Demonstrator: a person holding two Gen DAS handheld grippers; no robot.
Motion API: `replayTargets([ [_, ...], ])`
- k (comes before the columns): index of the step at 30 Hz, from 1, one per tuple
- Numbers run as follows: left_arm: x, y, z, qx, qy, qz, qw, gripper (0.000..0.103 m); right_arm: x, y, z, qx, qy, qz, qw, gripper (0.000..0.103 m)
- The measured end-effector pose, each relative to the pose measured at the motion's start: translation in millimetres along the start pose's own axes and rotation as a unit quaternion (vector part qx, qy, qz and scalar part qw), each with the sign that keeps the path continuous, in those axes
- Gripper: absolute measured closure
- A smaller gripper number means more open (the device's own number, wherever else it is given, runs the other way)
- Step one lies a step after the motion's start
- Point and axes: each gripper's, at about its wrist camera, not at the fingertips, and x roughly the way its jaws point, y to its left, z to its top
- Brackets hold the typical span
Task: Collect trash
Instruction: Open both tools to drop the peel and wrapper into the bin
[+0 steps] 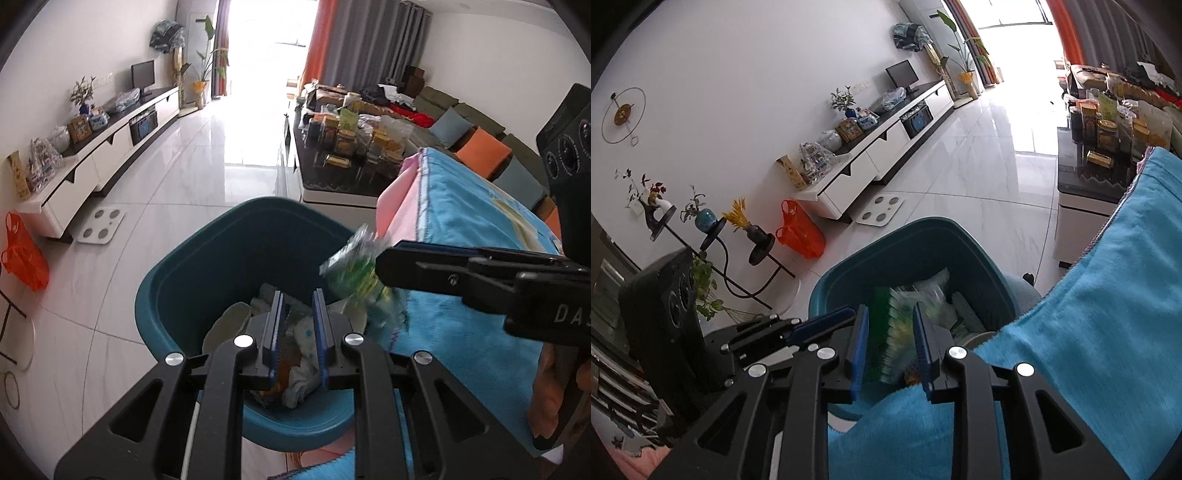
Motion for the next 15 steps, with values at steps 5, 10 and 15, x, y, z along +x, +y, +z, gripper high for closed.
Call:
replayTargets([
  [5,2,11,-3,-0.015,0.003,0.005,0.9999,0.079,2,-3,-1,0.008,-0.001,-0.002,1.000,0.072],
  [10,-8,16,-12,-0.021,-0.005,0.005,0.9998,0.057,-13,-14,-6,0.019,-0.019,-0.002,1.000,0.062],
  [15,-30,10,-21,-0.012,-0.038,-0.007,0.9992,0.040,-45,-19,-20,0.014,-0.050,-0.006,0.999,0.049],
])
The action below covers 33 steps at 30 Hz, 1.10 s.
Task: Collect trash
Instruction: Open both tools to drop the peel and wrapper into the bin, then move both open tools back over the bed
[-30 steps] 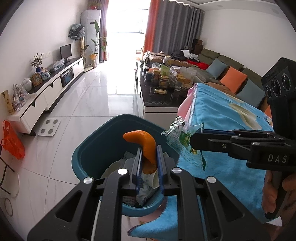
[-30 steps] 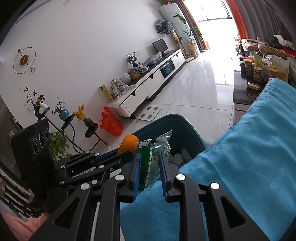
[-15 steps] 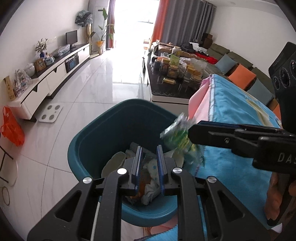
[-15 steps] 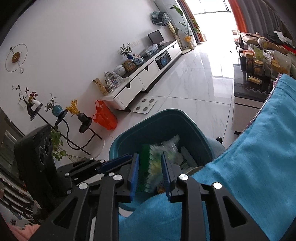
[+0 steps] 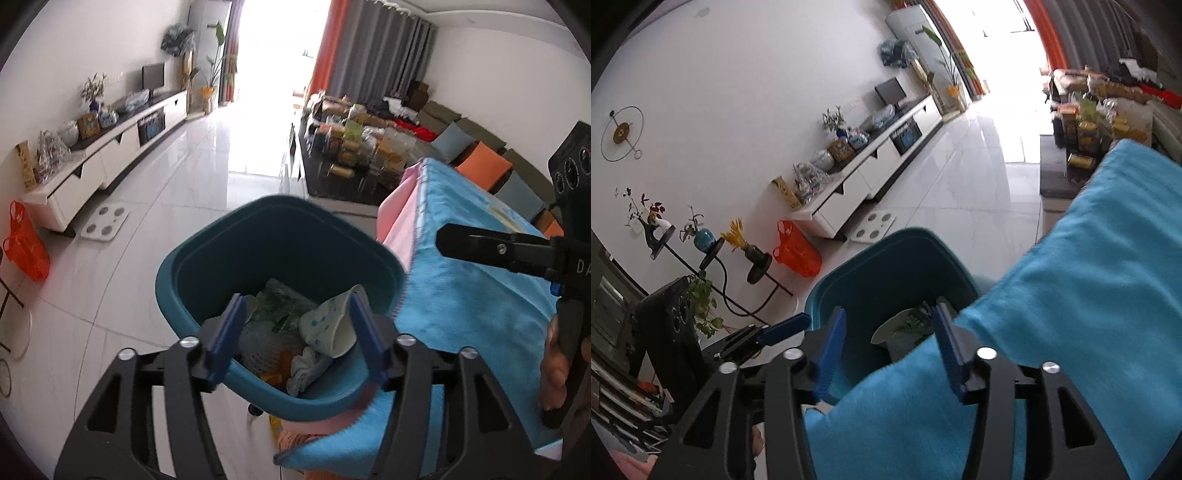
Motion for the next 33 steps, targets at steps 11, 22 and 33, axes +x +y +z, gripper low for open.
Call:
replayTargets([
  [11,-69,-61,-11,0.041,-0.119,-0.038,0.9913,0.005,-116,-3,-43,-0.051,-0.132,-0.066,0.988,0.014],
  [22,-83,-151,-19,0.079,-0.171,-0.071,0.9796,0.005,-213,-26,-109,-0.061,-0.232,-0.240,0.941,0.006],
  [33,-87,-222,-25,0.123,-0.206,-0.106,0.9650,0.005,-271,-49,-153,-0.012,-0.298,-0.342,0.891,0.006],
])
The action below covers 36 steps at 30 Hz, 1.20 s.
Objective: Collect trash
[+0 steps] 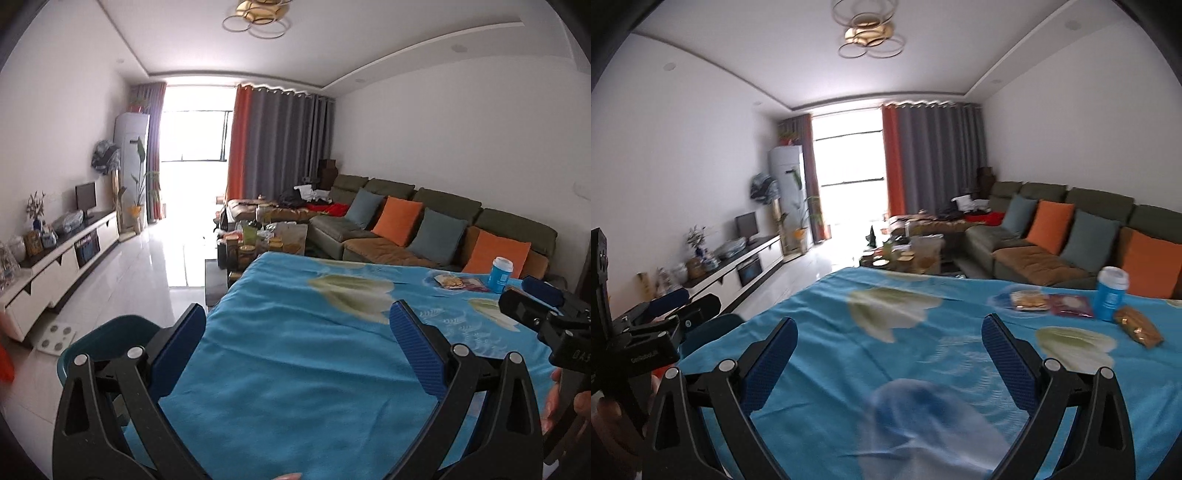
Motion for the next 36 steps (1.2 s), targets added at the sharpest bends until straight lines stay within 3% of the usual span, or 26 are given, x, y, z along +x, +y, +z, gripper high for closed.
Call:
replayTargets([
  [16,-6,-47,5,0.027,-0.055,-0.018,0.9979,0.005,-43,-26,-4,0.016,-0.046,-0.077,0.996,0.007],
  [36,-16,-69,3,0.049,-0.080,-0.015,0.9954,0.005,-61,-40,-3,0.032,-0.059,-0.105,0.992,0.006],
])
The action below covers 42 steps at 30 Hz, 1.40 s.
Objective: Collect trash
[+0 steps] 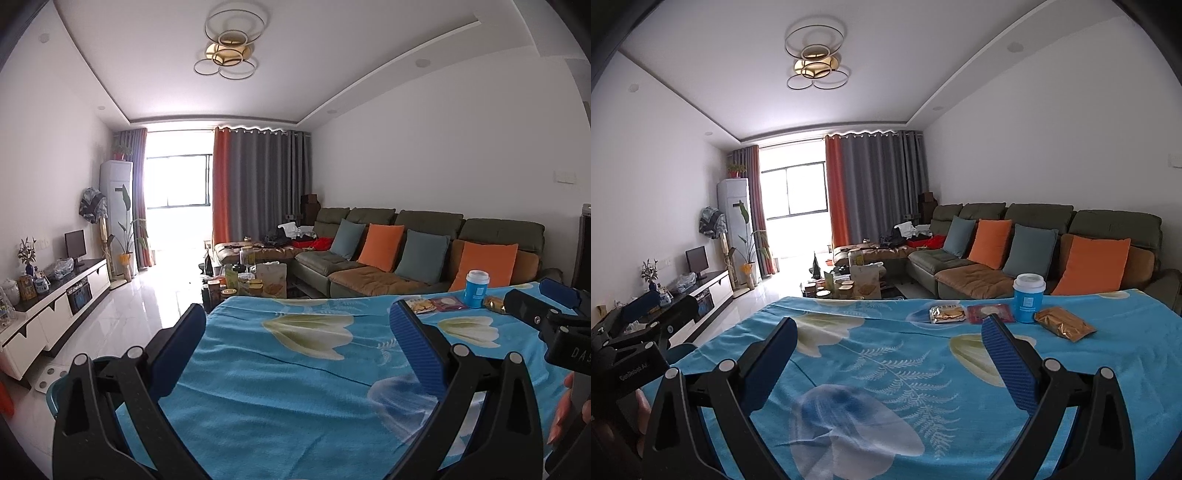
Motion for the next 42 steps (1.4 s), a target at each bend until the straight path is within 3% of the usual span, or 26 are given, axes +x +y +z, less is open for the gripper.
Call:
replayTargets([
  [42,-6.6,-4.9,-1.4,0.001,-0.004,0.007,1.0000,0.005,-5.3,-2.6,1.6,0.000,-0.004,-0.006,1.000,0.007],
])
